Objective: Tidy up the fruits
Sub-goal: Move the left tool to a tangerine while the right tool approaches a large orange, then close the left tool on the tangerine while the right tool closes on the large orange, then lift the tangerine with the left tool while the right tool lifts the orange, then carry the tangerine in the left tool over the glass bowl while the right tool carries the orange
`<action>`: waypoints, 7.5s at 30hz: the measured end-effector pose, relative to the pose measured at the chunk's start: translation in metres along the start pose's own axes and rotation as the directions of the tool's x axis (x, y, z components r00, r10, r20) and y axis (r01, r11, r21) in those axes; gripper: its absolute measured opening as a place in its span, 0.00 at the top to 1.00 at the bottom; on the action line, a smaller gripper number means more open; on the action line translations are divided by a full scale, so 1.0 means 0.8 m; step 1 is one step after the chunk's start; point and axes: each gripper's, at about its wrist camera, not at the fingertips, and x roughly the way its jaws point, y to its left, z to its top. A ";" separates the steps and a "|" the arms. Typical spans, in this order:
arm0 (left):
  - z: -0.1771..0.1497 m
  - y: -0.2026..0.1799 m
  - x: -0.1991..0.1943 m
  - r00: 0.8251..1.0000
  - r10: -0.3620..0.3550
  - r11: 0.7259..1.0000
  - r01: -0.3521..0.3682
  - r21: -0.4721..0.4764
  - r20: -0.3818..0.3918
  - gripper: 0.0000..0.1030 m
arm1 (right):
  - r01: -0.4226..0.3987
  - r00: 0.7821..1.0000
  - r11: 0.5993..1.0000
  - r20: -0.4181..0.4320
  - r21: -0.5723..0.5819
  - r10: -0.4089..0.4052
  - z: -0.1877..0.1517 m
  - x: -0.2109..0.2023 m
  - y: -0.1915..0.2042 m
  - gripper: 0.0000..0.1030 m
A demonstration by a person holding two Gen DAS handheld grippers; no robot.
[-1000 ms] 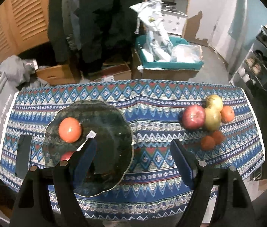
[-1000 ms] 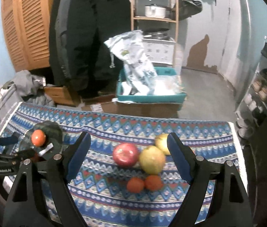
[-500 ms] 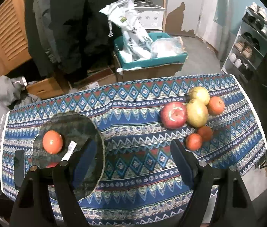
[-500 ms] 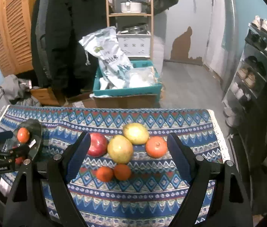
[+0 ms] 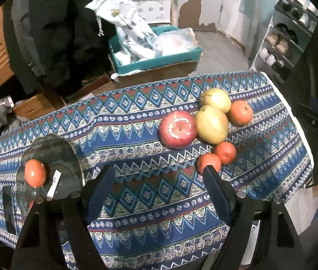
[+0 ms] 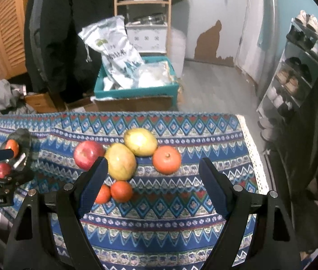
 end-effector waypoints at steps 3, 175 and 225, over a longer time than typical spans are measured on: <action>0.001 -0.011 0.012 1.000 -0.011 1.000 0.011 0.015 -0.006 0.21 | 0.009 1.000 1.000 -0.029 0.010 -0.008 -0.006 0.013 -0.007 0.20; -0.034 0.211 -0.067 0.992 0.009 0.949 0.031 -0.314 0.123 0.57 | -0.219 0.974 0.949 0.013 -0.226 0.228 0.079 0.012 0.221 0.38; -0.124 0.361 0.030 0.989 0.055 0.859 -0.116 -0.499 -0.134 0.51 | -0.431 0.884 0.831 -0.350 -0.351 0.310 0.007 0.159 0.428 0.37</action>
